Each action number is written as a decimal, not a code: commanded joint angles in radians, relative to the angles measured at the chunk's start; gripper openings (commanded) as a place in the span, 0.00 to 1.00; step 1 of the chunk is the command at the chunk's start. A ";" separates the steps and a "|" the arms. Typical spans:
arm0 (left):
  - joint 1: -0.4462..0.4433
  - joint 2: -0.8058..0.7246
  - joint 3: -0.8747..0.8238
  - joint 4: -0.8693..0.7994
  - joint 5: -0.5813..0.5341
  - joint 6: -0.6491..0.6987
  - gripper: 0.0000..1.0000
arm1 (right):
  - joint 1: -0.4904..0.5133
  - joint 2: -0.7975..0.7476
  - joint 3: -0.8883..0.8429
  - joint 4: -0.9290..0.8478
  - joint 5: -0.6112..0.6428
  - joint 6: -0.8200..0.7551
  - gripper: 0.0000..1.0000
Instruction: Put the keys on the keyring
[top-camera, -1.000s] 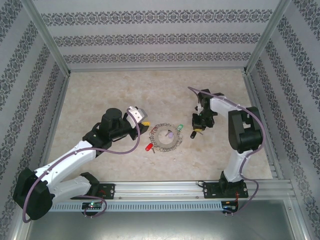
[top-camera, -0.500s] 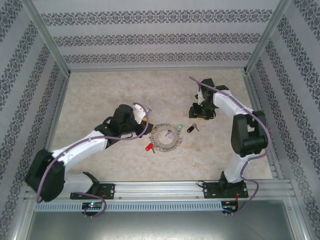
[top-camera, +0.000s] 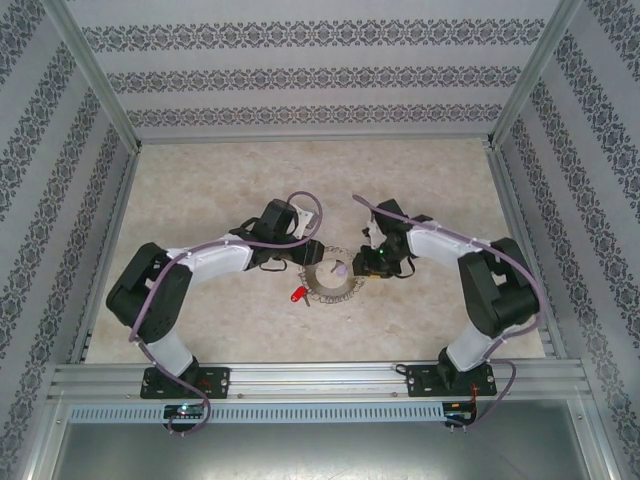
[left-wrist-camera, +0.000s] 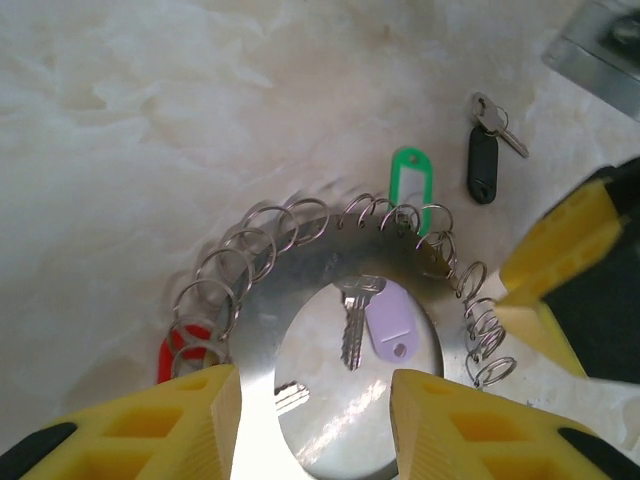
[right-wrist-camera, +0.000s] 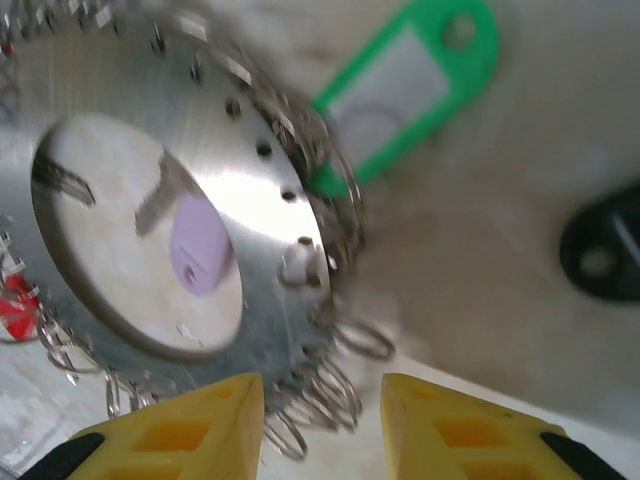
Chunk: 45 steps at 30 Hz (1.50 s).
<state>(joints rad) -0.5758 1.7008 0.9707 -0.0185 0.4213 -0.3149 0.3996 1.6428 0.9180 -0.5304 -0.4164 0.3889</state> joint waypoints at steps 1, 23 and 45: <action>0.001 0.040 0.045 -0.020 0.066 -0.016 0.44 | 0.018 -0.055 -0.067 0.106 -0.019 0.055 0.38; 0.020 0.119 0.059 -0.047 0.046 0.001 0.42 | 0.189 -0.269 -0.236 0.275 0.151 -0.038 0.23; 0.026 0.080 0.059 -0.069 0.037 0.026 0.41 | 0.208 -0.081 -0.207 0.327 0.073 0.081 0.16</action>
<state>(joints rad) -0.5606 1.8114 1.0145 -0.0574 0.4664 -0.3141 0.6003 1.5433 0.7139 -0.2123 -0.3161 0.4633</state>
